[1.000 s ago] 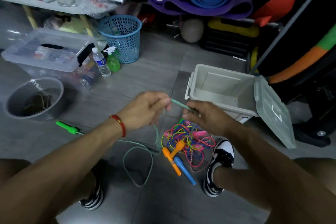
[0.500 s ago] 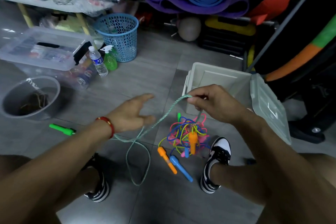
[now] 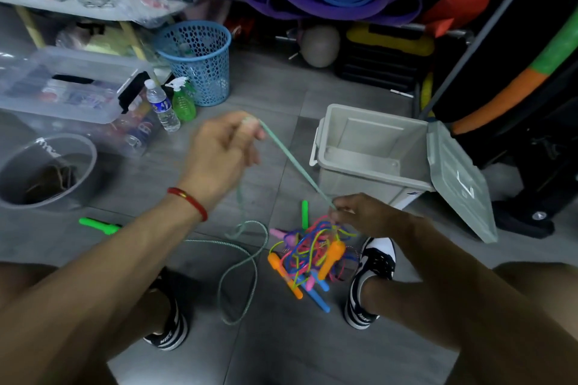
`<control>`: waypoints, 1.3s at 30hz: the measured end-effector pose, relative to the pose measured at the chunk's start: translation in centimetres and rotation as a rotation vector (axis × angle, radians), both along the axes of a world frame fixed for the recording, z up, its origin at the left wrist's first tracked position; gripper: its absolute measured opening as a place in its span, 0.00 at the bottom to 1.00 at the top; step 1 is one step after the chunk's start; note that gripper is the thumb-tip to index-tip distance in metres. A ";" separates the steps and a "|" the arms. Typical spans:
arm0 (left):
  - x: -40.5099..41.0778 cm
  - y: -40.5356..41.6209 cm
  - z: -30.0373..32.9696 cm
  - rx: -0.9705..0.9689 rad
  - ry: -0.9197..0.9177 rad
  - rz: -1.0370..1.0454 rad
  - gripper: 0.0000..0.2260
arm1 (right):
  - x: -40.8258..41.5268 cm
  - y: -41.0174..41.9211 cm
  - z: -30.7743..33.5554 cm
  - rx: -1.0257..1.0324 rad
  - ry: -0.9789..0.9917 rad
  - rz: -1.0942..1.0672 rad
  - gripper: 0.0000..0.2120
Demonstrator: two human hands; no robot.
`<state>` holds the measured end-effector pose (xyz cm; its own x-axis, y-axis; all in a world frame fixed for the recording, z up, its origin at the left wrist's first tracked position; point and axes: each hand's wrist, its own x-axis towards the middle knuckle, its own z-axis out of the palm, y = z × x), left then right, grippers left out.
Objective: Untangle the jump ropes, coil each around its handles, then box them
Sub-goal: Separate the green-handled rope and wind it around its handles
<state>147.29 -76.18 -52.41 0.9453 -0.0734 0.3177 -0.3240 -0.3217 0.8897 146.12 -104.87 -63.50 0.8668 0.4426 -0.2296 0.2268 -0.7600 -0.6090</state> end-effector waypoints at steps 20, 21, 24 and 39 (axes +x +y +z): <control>0.5 -3.2 -0.6 0.551 -0.010 -0.367 0.13 | 1.3 3.5 8.5 0.122 -0.359 -0.013 0.14; 0.5 -3.1 -0.2 0.520 -0.044 -0.360 0.12 | 1.4 3.2 7.4 0.112 -0.321 -0.007 0.15; 0.7 -2.5 0.7 0.274 -0.075 -0.280 0.11 | 1.0 1.6 2.7 0.058 -0.129 -0.006 0.15; 0.4 0.1 -1.9 0.713 0.290 -0.336 0.38 | 1.2 2.9 10.2 0.127 -0.309 -0.123 0.07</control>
